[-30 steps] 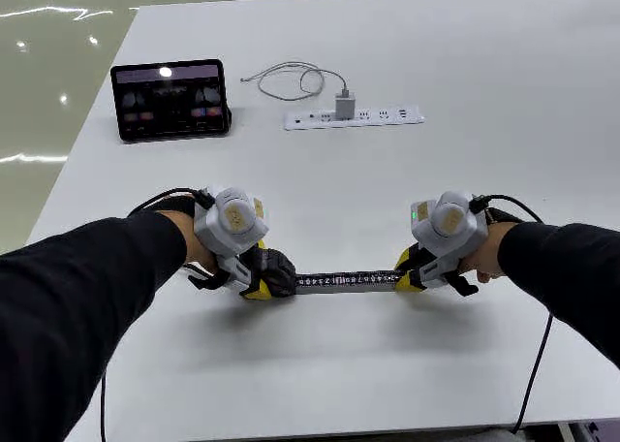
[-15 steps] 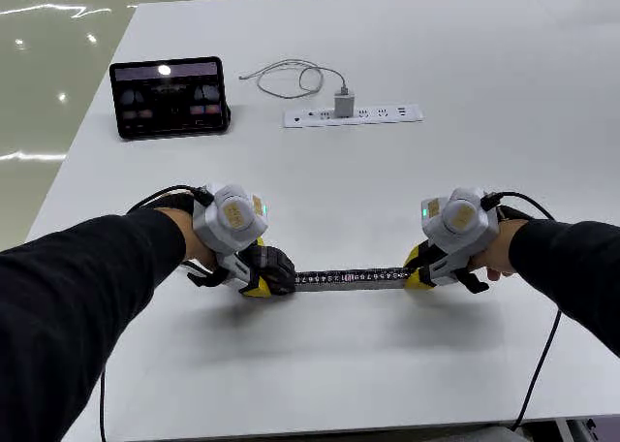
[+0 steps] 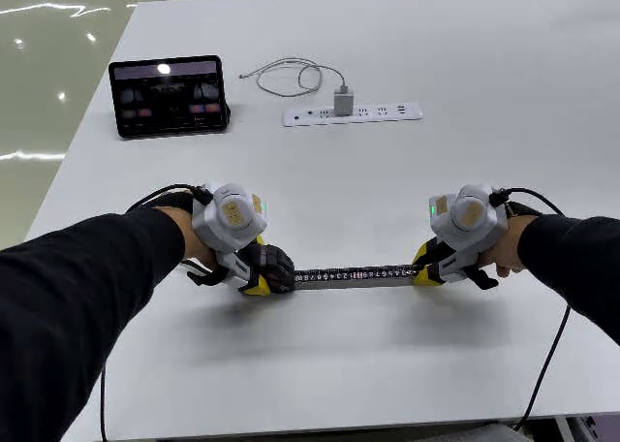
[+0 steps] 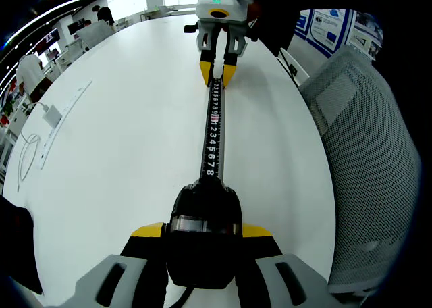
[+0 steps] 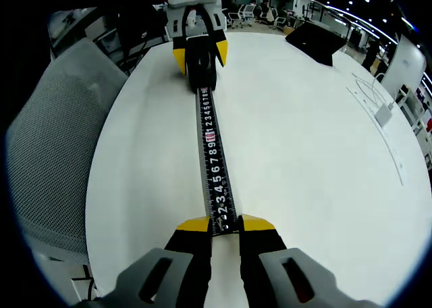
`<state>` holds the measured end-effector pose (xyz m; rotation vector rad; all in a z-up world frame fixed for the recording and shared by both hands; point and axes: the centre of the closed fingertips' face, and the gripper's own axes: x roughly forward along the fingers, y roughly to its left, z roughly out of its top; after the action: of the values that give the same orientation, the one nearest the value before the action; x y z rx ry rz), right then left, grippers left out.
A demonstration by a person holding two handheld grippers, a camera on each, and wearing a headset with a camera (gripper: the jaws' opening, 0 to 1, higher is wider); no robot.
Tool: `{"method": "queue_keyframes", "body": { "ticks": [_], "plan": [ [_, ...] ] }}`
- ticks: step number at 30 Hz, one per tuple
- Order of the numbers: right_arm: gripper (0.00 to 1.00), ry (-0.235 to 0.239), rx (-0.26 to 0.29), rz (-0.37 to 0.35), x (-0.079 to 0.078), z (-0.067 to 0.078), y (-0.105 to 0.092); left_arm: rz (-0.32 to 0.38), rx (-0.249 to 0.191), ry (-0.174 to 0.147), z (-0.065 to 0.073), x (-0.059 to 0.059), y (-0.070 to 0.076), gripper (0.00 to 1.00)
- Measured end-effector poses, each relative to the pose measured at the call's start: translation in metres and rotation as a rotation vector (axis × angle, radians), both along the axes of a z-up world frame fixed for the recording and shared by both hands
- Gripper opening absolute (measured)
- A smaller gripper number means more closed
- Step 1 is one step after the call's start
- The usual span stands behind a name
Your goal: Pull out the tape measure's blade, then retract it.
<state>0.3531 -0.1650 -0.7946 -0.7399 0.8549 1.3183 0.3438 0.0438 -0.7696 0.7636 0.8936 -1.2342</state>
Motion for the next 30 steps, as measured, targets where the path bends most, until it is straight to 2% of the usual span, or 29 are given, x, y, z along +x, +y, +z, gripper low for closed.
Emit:
{"method": "queue_keyframes", "body": {
  "ticks": [30],
  "plan": [
    [0.10,0.007,-0.014,-0.026,-0.006,0.007,-0.017,-0.001,-0.001,0.001,0.000,0.001,0.000,0.35]
  ]
}}
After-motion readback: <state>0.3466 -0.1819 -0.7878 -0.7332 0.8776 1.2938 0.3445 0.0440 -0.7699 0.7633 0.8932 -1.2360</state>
